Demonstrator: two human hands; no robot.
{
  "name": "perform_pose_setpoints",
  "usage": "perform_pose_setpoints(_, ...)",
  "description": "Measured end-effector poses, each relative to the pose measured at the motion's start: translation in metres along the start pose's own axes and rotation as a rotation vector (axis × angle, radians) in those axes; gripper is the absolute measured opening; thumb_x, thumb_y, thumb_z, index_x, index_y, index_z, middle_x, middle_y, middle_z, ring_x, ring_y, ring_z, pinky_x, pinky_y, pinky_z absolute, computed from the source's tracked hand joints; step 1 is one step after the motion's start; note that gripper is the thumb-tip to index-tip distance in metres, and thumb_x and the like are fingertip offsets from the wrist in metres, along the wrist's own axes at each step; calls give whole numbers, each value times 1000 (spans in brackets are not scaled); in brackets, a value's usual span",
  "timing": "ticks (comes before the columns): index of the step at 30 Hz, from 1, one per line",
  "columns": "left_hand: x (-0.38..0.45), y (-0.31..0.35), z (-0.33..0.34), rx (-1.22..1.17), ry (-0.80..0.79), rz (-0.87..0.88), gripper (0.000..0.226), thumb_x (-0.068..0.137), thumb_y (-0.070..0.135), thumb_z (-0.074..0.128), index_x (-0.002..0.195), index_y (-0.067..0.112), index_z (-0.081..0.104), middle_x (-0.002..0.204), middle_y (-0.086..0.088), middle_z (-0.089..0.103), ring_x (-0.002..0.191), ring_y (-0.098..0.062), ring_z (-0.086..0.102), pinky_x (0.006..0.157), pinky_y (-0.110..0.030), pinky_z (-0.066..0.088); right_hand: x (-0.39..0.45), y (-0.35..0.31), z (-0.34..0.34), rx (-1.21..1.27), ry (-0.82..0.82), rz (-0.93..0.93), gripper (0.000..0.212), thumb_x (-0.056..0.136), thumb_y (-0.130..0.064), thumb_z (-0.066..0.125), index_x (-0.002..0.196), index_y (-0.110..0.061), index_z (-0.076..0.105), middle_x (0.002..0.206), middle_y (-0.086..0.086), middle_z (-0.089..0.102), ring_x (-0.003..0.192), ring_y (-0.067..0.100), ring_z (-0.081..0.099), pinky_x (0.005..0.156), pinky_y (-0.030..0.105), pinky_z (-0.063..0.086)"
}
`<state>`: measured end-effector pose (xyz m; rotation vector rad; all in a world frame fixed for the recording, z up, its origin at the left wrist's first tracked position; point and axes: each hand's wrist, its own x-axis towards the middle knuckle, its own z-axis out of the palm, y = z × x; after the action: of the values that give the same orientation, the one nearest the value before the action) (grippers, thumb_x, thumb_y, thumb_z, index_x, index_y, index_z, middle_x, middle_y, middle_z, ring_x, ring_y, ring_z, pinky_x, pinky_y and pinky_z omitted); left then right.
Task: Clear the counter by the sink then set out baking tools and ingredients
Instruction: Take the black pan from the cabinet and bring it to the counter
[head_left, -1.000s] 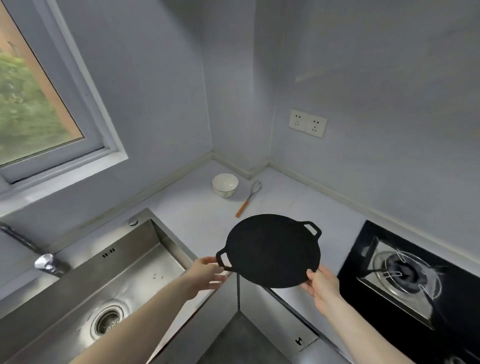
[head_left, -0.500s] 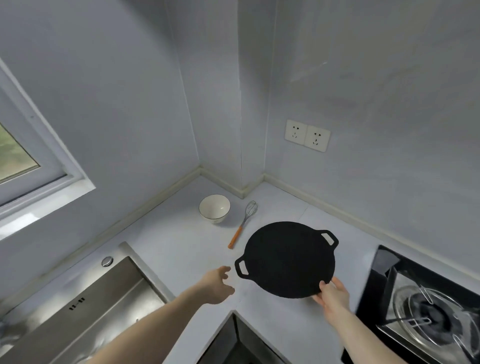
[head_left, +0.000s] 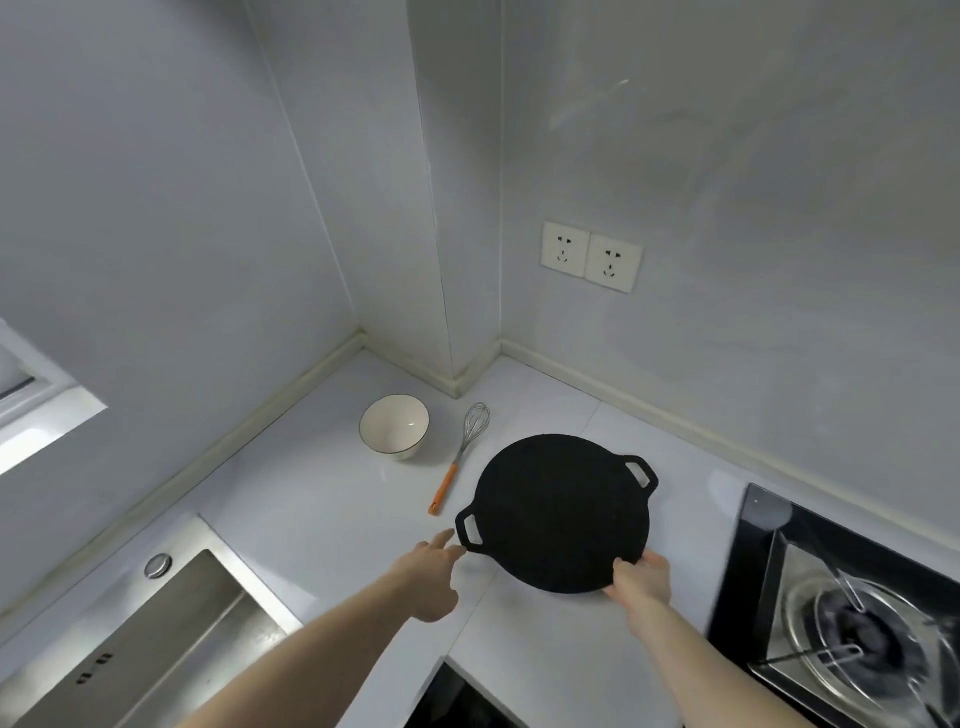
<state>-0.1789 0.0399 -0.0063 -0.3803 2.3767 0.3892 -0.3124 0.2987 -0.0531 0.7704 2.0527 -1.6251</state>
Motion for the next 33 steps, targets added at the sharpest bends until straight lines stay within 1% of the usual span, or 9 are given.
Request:
perform_pose_setpoints(2, 9, 3, -3, 44, -13, 11, 75, 91, 21, 49, 159, 26, 20, 169, 7, -2, 149, -26, 25, 114, -41, 39, 5, -7, 5, -71, 9, -20, 29, 88, 6, 57, 113, -7, 63, 95, 11, 66, 77, 27, 61, 65, 35, 56)
perform_pose_setpoints(6, 22, 7, -6, 107, -63, 18, 75, 92, 20, 48, 160, 24, 17, 169, 8, -3, 148, -26, 26, 113, -41, 40, 20, -14, 16, -190, -23, 31, 38, 87, 6, 56, 122, -8, 60, 87, 4, 61, 85, 32, 62, 76, 42, 59)
perform_pose_setpoints(10, 34, 10, -5, 131, -123, 40, 79, 93, 18, 47, 161, 26, 9, 169, 10, -5, 151, -25, 20, 118, -42, 35, 30, -21, 26, -289, -18, 63, 54, 88, 0, 60, 140, -7, 47, 119, 16, 62, 107, 38, 61, 97, 46, 54)
perform_pose_setpoints(12, 41, 11, -5, 140, -136, 41, 83, 94, 18, 48, 162, 24, 0, 169, 10, -9, 156, -22, 5, 123, -42, 27, 36, -26, 29, -325, -1, 60, 55, 87, 0, 59, 140, -5, 47, 129, 19, 60, 109, 39, 61, 95, 42, 53)
perform_pose_setpoints(14, 49, 12, -6, 148, -140, 40, 86, 93, 18, 47, 161, 22, -5, 169, 9, -12, 156, -21, -4, 124, -42, 24, 42, -32, 31, -375, 12, 52, 52, 86, -2, 57, 137, -5, 53, 128, 20, 59, 96, 35, 59, 89, 39, 54)
perform_pose_setpoints(20, 73, 9, -21, 202, -128, 21, 89, 89, 11, 47, 161, 25, -3, 168, 6, -16, 156, -26, -7, 122, -43, 28, 57, -48, 47, -488, 5, 76, 48, 87, -6, 61, 135, -3, 54, 131, 21, 55, 99, 35, 59, 91, 42, 54)
perform_pose_setpoints(23, 86, 2, -32, 277, -81, 8, 91, 86, 8, 44, 161, 27, -4, 167, 5, -23, 154, -27, -20, 119, -46, 30, 59, -54, 58, -548, -29, 85, 49, 86, -11, 62, 134, -3, 53, 132, 20, 52, 91, 30, 54, 90, 41, 55)
perform_pose_setpoints(28, 91, 1, -53, 375, -108, -30, 85, 88, 6, 46, 161, 27, 7, 169, -2, -14, 153, -31, -23, 125, -53, 10, 58, -62, 68, -571, -58, 96, 57, 89, -12, 63, 141, 0, 43, 140, 20, 42, 96, 29, 52, 80, 34, 46)
perform_pose_setpoints(33, 96, -1, -50, 420, -81, -79, 91, 90, 8, 50, 161, 25, -4, 168, -6, -17, 152, -39, -20, 124, -59, 3, 56, -62, 66, -477, -140, 91, 69, 82, -11, 66, 147, -9, 43, 142, 16, 42, 105, 32, 58, 96, 42, 54)
